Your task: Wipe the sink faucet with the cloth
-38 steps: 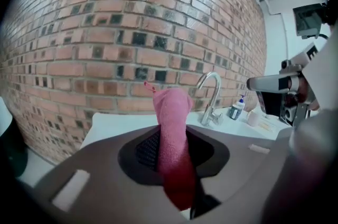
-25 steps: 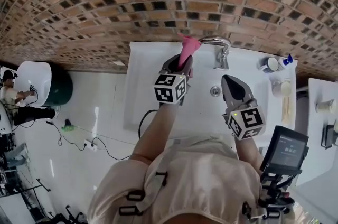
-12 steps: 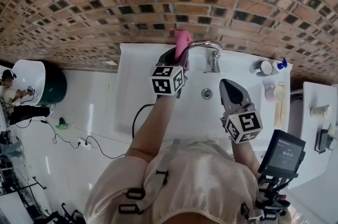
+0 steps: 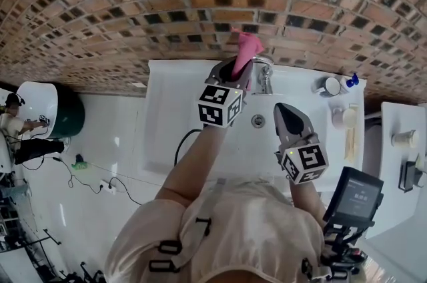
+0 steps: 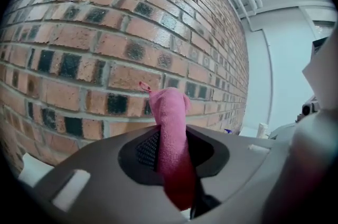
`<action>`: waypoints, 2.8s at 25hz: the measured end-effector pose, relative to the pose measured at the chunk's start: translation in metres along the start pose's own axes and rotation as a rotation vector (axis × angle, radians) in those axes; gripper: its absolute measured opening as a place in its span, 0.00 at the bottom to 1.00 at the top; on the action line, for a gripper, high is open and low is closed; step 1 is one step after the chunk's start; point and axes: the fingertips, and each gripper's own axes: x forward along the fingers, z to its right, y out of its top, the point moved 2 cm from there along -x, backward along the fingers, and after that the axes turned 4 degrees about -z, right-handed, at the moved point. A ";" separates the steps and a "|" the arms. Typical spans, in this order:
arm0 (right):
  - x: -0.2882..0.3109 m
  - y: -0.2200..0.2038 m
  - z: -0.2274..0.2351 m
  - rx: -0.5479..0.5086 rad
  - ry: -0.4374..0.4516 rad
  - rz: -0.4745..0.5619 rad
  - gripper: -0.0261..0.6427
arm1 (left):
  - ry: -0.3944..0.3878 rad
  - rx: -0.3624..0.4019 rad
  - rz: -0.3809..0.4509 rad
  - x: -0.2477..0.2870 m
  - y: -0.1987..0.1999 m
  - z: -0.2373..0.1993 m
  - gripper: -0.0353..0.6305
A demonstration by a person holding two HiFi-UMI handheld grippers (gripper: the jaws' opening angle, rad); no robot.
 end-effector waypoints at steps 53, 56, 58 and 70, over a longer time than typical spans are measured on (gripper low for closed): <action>0.008 -0.016 0.017 -0.012 0.005 -0.078 0.03 | 0.253 -0.081 -0.120 -0.016 -0.079 -0.079 0.20; 0.006 -0.014 0.020 -0.014 -0.006 -0.071 0.03 | 0.246 -0.077 -0.104 -0.015 -0.072 -0.075 0.20; 0.004 -0.014 0.021 -0.012 -0.011 -0.069 0.03 | 0.245 -0.060 -0.080 -0.017 -0.062 -0.070 0.20; -0.008 -0.020 0.027 0.013 -0.010 -0.054 0.03 | 0.175 0.025 0.032 -0.010 -0.008 -0.020 0.20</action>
